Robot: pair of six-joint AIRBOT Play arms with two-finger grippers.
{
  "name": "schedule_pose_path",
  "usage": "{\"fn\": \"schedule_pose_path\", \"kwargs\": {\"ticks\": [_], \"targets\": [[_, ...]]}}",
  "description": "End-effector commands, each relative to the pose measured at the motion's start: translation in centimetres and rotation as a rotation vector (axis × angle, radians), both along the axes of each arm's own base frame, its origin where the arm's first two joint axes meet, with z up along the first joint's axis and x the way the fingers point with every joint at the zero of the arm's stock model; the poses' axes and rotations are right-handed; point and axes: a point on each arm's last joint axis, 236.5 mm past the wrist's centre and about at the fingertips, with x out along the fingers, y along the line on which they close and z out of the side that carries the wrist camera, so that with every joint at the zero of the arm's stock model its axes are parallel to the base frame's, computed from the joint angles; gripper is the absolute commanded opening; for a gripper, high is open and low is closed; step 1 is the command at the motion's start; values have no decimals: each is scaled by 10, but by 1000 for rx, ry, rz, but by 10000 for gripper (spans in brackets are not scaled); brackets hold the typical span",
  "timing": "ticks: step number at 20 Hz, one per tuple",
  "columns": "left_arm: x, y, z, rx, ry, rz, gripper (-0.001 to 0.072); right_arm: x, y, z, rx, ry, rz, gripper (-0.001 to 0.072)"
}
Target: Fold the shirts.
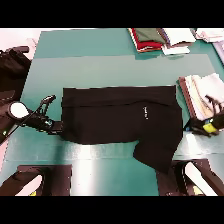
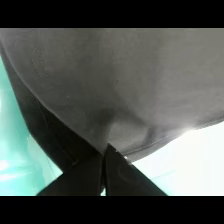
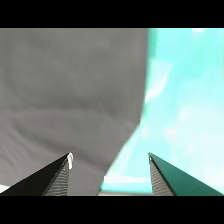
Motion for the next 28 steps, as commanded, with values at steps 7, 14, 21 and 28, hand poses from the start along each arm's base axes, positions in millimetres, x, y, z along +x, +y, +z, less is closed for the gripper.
{"fn": "schedule_pose_path", "kwargs": {"ticks": [7,14,21,28], "targets": [[-2,0,3,1,2,-28,27,-38,55,-52,79,98,122,468],[-31,23,-4,100,101,-125,27,-42,71,-52,71,102,250,219],[-36,34,0,145,125,-147,27,-19,73,-12,11,17,402,17],[49,28,43,138,-191,-69,26,63,53,56,-142,-168,416,17]]}}
